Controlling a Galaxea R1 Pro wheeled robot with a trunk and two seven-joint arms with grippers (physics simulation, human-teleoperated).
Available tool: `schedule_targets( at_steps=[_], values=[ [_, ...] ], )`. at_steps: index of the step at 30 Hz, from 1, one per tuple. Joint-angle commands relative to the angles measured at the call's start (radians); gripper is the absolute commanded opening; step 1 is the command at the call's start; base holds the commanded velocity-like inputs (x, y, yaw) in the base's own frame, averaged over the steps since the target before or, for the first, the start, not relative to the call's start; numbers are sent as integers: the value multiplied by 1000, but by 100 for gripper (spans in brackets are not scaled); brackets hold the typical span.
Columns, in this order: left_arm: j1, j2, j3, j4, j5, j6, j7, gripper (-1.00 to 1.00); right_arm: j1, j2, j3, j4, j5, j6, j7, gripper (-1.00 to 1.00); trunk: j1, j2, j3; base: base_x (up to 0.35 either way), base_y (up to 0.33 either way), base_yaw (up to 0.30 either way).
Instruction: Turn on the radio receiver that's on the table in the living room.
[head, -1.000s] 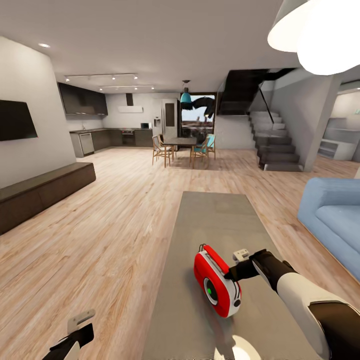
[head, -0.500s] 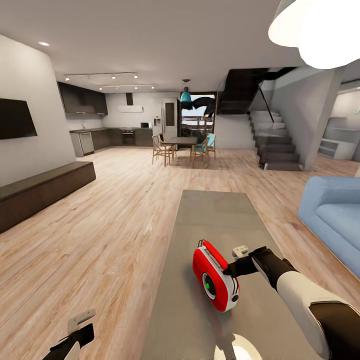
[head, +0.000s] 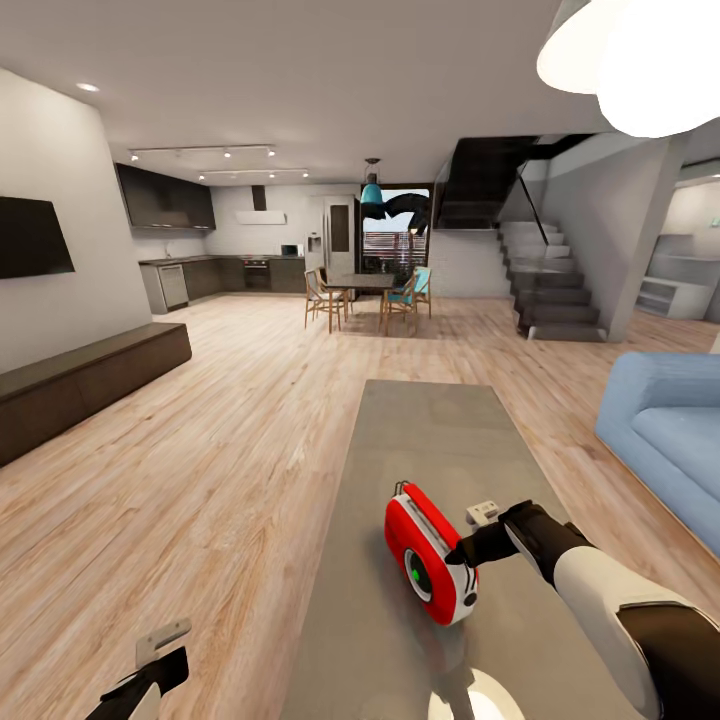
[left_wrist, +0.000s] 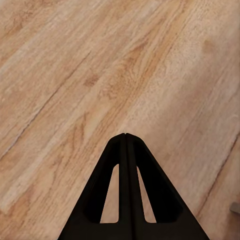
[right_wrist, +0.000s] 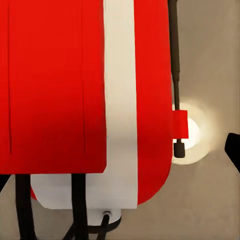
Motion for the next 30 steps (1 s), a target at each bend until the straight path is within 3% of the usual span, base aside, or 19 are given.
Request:
schedule_targets(
  at_steps=[1, 14, 30],
  values=[
    [0, 0, 0, 0, 0, 0, 0, -100, 0, 0, 0, 0, 0, 0, 0, 100, 0, 0, 0, 0, 0, 0],
    [0, 6, -4, 0, -3, -1, 0, -100, 0, 0, 0, 0, 0, 0, 0, 100, 0, 0, 0, 0, 0, 0],
    [0, 9, -8, 4, -12, -2, 0, -100, 0, 0, 0, 0, 0, -4, -2, 100, -61, 112, 50, 0, 0, 0]
  ],
)
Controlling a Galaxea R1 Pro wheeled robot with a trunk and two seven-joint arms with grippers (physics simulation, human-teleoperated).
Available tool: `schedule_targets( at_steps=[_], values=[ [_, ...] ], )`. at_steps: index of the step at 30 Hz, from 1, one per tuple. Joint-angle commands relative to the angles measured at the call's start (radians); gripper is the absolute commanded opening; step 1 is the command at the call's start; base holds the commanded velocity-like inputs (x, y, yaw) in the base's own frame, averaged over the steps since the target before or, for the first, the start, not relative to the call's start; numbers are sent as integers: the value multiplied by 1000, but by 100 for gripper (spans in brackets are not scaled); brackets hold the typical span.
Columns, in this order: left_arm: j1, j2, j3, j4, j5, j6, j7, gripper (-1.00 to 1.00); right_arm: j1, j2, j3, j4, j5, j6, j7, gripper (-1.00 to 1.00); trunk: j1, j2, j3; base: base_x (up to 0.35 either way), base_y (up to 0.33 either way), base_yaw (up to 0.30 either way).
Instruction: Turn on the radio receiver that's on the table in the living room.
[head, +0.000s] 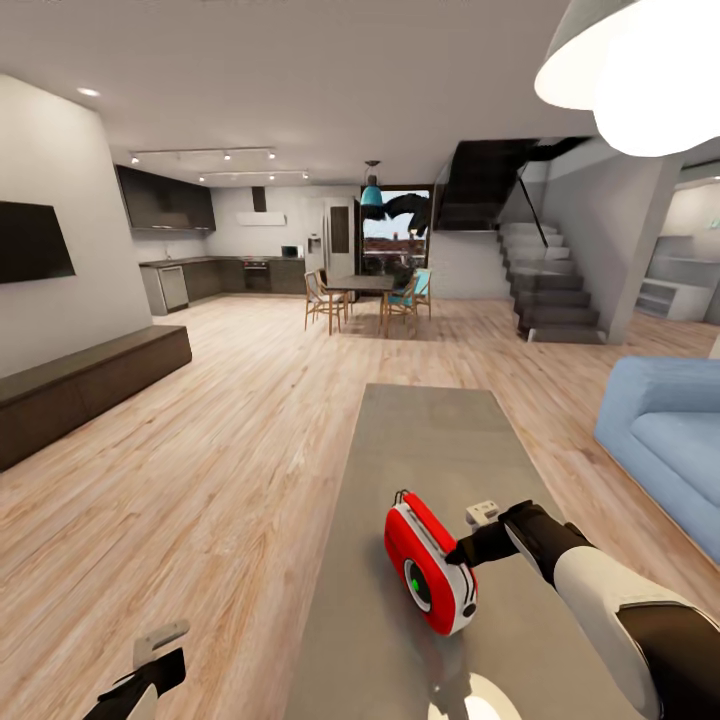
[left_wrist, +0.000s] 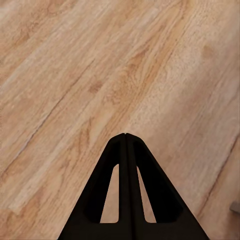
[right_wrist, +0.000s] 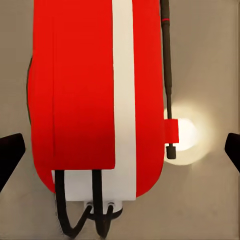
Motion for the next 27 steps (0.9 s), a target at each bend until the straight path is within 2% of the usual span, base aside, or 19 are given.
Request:
schedule_targets(
  at_steps=[1, 27],
  values=[
    [0, 0, 0, 1, 0, 0, 0, -100, 0, 0, 0, 0, 0, 0, -1, 100, -4, 7, 3, 0, 0, 0],
    [0, 2, -4, 3, 0, 2, -1, -100, 0, 0, 0, -1, 7, -2, -18, 100, -104, 189, 85, 0, 0, 0]
  ],
)
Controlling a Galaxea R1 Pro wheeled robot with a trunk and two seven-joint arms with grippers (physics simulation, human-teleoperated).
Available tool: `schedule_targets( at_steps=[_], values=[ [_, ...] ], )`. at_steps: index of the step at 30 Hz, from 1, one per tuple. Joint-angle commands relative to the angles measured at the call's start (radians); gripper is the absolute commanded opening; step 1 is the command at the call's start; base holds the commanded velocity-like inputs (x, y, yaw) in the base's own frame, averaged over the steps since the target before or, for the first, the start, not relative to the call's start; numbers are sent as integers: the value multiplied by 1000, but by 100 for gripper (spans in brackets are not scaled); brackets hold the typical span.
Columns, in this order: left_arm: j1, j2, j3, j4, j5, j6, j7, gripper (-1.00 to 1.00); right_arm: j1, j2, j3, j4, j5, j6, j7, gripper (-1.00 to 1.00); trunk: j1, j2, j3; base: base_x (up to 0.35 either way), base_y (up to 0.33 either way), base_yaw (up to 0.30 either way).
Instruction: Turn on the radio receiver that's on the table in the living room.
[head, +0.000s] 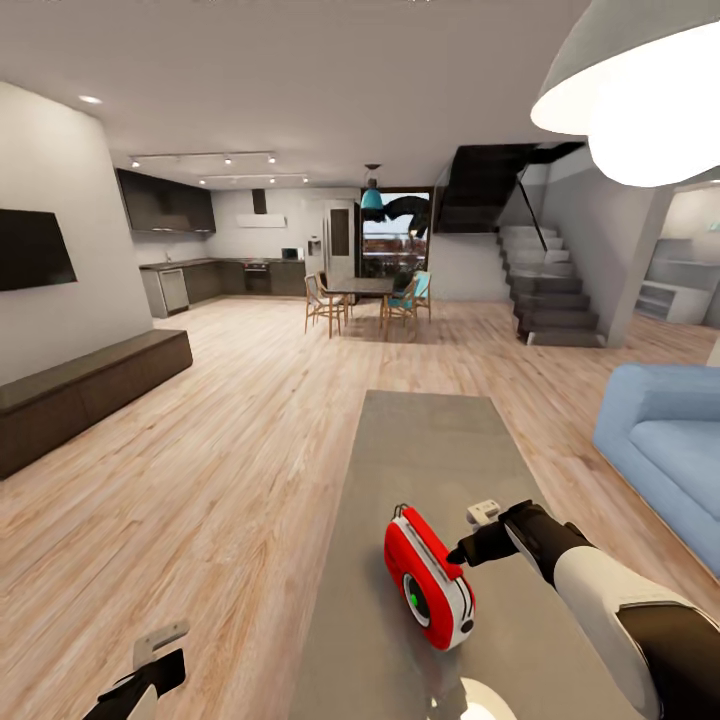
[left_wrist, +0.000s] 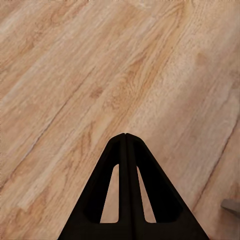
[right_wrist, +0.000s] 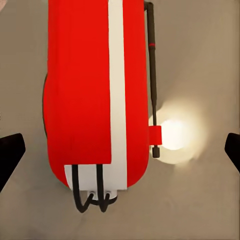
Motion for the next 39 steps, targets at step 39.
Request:
schedule_targets(
  at_steps=[39],
  values=[
    [0, 0, 0, 2, 0, 0, -5, -100, 0, 0, 0, 0, -3, -1, -2, 100, -150, 273, 122, -192, 138, 0]
  ],
)
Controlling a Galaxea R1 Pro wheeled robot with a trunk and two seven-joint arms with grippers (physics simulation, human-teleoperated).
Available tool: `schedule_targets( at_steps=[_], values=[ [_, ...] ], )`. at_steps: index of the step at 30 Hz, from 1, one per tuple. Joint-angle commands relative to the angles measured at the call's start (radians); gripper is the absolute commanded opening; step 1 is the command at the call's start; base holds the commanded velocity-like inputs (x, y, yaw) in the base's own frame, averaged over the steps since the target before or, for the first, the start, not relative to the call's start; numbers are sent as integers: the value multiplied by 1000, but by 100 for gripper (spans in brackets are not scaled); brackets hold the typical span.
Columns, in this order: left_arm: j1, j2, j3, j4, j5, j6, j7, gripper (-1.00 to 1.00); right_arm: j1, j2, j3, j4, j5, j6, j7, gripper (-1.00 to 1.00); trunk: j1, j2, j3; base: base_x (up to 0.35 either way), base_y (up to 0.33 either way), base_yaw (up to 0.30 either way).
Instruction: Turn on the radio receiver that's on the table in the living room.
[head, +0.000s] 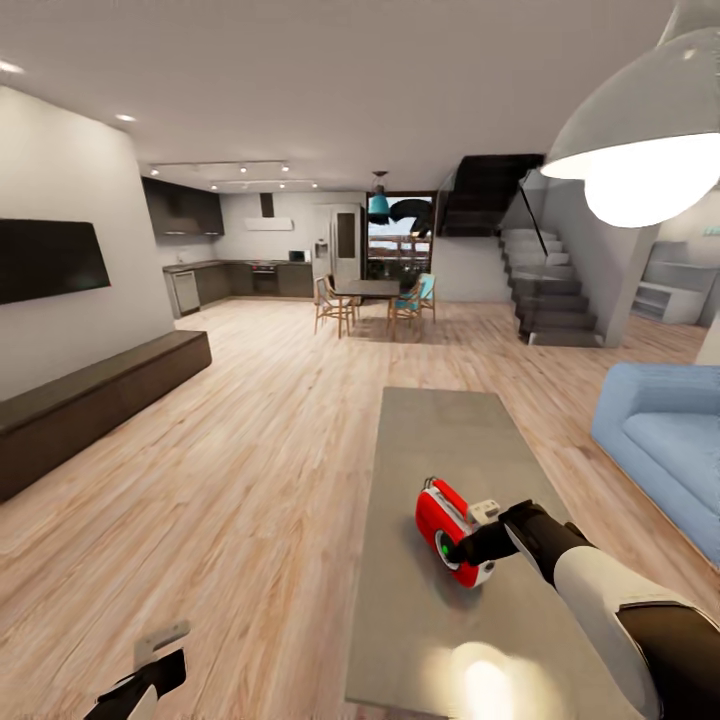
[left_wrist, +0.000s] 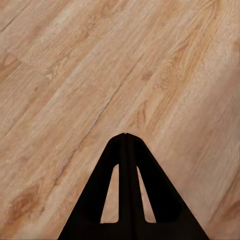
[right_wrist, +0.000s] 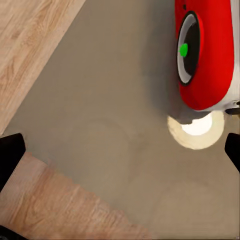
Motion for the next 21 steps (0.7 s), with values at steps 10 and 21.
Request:
schedule_targets(
  at_steps=[10, 21],
  values=[
    [0, 1, 0, 1, -1, 0, 0, -100, 5, 26, -1, 48, -4, -25, -1, 100, -38, 70, 31, -254, 183, 0],
    [0, -2, 1, 2, 0, -2, 1, -100, 9, 32, -2, 243, -6, -218, -60, 100, -50, 91, 41, -67, 54, 0]
  ],
)
